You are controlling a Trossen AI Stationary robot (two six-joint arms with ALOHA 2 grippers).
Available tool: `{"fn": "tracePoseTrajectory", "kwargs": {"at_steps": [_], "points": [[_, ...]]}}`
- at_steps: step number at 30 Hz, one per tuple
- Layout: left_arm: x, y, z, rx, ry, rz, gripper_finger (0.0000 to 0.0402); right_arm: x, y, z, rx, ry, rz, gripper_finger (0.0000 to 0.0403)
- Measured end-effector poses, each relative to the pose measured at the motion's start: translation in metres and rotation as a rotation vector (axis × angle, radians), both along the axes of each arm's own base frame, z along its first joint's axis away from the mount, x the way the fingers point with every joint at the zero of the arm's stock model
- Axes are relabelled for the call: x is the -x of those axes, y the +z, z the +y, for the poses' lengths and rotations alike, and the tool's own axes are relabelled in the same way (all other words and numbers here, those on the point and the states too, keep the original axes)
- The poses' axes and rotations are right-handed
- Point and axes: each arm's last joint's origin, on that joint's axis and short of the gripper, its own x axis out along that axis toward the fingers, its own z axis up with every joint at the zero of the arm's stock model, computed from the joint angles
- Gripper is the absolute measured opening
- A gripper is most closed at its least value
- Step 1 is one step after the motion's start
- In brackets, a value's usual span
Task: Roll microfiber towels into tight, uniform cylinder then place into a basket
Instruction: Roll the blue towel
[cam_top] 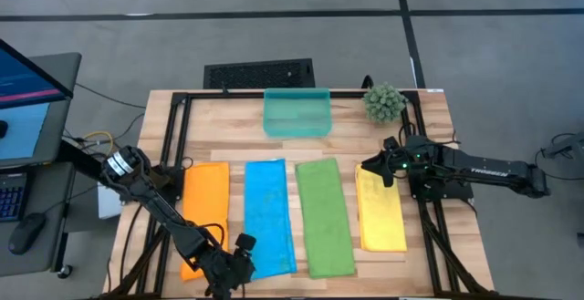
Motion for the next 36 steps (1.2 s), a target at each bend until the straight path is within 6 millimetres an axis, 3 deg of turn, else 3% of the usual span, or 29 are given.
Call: {"fn": "tracePoseTrajectory", "kwargs": {"at_steps": [6,12,23,36], "points": [[-0.004,0.013,-0.003,-0.014,0.001,0.012,0.0194,0.0,0.0,0.0,0.0,0.0,0.0,0.0123],[0.002,0.012,-0.006,-0.033,-0.02,0.021,0.0198,0.0,0.0,0.0,0.0,0.0,0.0,0.0123],[-0.003,-0.033,-0.013,-0.126,-0.03,0.107,0.0196,0.0,0.0,0.0,0.0,0.0,0.0,0.0123],[0.0,-0.041,-0.007,-0.157,-0.021,0.132,0.0196,0.0,0.0,0.0,0.0,0.0,0.0,0.0123]]}}
